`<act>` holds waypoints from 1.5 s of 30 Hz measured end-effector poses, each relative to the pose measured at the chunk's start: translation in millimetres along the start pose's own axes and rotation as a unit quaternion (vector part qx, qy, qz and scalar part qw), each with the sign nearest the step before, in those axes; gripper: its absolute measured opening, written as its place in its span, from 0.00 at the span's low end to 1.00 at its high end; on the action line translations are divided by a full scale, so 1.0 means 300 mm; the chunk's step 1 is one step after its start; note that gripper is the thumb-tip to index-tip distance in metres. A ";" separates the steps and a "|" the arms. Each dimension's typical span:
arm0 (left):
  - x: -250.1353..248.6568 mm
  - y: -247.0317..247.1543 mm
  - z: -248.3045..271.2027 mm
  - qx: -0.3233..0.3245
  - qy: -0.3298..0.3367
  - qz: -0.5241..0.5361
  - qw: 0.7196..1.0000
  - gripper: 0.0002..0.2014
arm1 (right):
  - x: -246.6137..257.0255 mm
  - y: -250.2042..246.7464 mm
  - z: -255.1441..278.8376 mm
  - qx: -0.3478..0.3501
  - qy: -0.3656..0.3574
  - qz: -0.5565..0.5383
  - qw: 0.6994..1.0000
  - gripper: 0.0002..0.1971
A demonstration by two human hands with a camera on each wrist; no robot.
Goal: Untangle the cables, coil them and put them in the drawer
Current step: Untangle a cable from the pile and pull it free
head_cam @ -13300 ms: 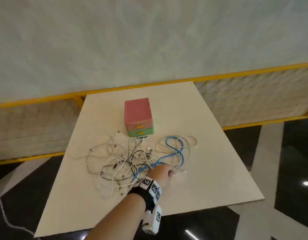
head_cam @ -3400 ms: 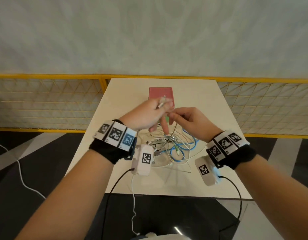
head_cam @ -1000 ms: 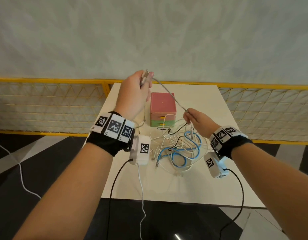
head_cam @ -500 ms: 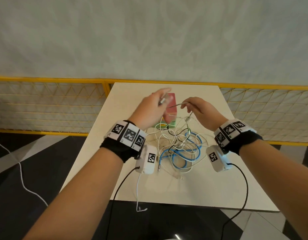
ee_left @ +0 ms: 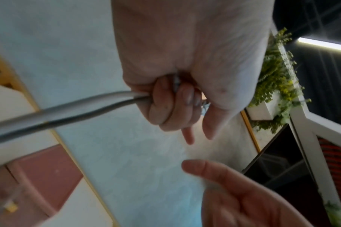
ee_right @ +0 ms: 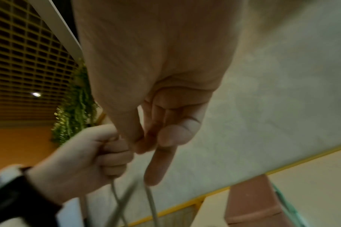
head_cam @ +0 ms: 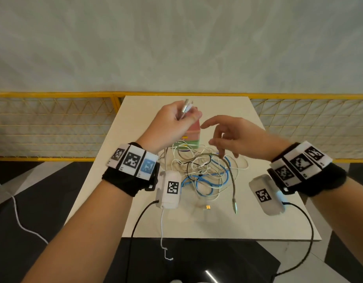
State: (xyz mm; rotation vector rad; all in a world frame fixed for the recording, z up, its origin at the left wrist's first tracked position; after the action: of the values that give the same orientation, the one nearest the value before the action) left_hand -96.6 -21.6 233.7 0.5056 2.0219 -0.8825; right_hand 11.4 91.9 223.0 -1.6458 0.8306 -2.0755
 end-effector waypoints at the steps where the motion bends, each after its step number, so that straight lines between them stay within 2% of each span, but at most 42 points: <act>1: -0.006 0.006 0.009 0.011 -0.020 0.042 0.999 0.07 | 0.010 0.022 0.031 0.039 0.007 0.011 0.999 0.15; 4: -0.039 0.031 0.037 0.035 -0.072 0.187 0.979 0.14 | 0.014 0.088 0.118 0.163 0.023 0.072 0.984 0.10; 5: -0.052 0.043 0.044 0.047 -0.076 0.217 0.972 0.15 | 0.014 0.094 0.133 0.162 0.015 0.097 0.982 0.08; 7: -0.088 0.067 0.055 0.077 -0.054 0.245 0.965 0.17 | 0.016 0.075 0.129 0.076 -0.019 0.124 0.989 0.08; 9: -0.121 0.093 0.064 0.110 -0.007 0.233 0.966 0.19 | 0.023 0.055 0.117 -0.011 -0.035 0.080 0.996 0.13; 10: -0.134 0.105 0.069 0.124 0.012 0.219 0.968 0.19 | 0.028 0.057 0.110 -0.024 -0.038 0.041 0.998 0.14; 14: -0.180 0.125 0.081 0.129 0.036 0.174 0.976 0.20 | 0.044 0.108 0.101 0.011 -0.045 -0.059 0.997 0.12; 19: -0.231 0.112 0.072 0.087 0.080 0.196 0.973 0.19 | 0.053 0.177 0.098 0.038 -0.088 -0.064 0.993 0.10; 23: -0.262 0.059 0.063 0.059 0.090 0.281 0.954 0.14 | -0.053 0.201 0.048 0.007 -0.033 0.084 0.996 0.11; 26: -0.258 0.008 0.064 0.037 0.091 0.228 0.969 0.14 | -0.137 0.155 0.029 -0.035 0.026 0.142 0.989 0.10; 29: -0.241 -0.022 0.071 0.009 0.081 0.153 0.985 0.14 | -0.160 0.092 0.032 -0.063 0.083 0.107 0.989 0.13; 30: -0.239 -0.028 0.073 -0.001 0.085 0.132 0.988 0.14 | -0.159 0.085 0.037 -0.049 0.098 0.069 0.992 0.14; 33: -0.237 -0.038 0.072 -0.027 0.094 0.098 0.990 0.14 | -0.142 0.118 0.067 0.070 0.140 -0.016 0.988 0.16; 35: -0.239 -0.032 0.071 -0.036 0.086 0.118 0.989 0.14 | -0.123 0.133 0.088 0.113 0.129 0.052 0.984 0.15; 37: -0.241 -0.009 0.075 -0.028 0.077 0.152 0.985 0.15 | -0.107 0.136 0.095 0.115 0.089 0.132 0.981 0.11; 38: -0.240 0.009 0.078 -0.018 0.075 0.150 0.986 0.15 | -0.098 0.139 0.099 0.117 0.075 0.136 0.981 0.09; 42: -0.221 0.116 0.099 0.071 0.073 0.042 0.994 0.16 | -0.003 0.142 0.117 0.094 -0.002 -0.012 0.995 0.10; 45: -0.197 0.165 0.118 0.104 0.036 0.045 0.993 0.16 | 0.064 0.136 0.127 0.058 -0.040 -0.173 0.982 0.10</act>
State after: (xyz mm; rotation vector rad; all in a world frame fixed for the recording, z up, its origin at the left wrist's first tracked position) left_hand -13.3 -16.3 249.2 0.7484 1.9643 -1.0384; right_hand 40.1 40.9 216.7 -1.9017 0.4097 -2.2131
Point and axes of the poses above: each hand's wrist, its own z-axis away from the middle knuckle, its own y-axis out of the palm, x = y × z, the point moved 6 cm from there along -z, towards the middle knuckle, and after that the axes turned 13 degrees about y, right-handed, at the moved point
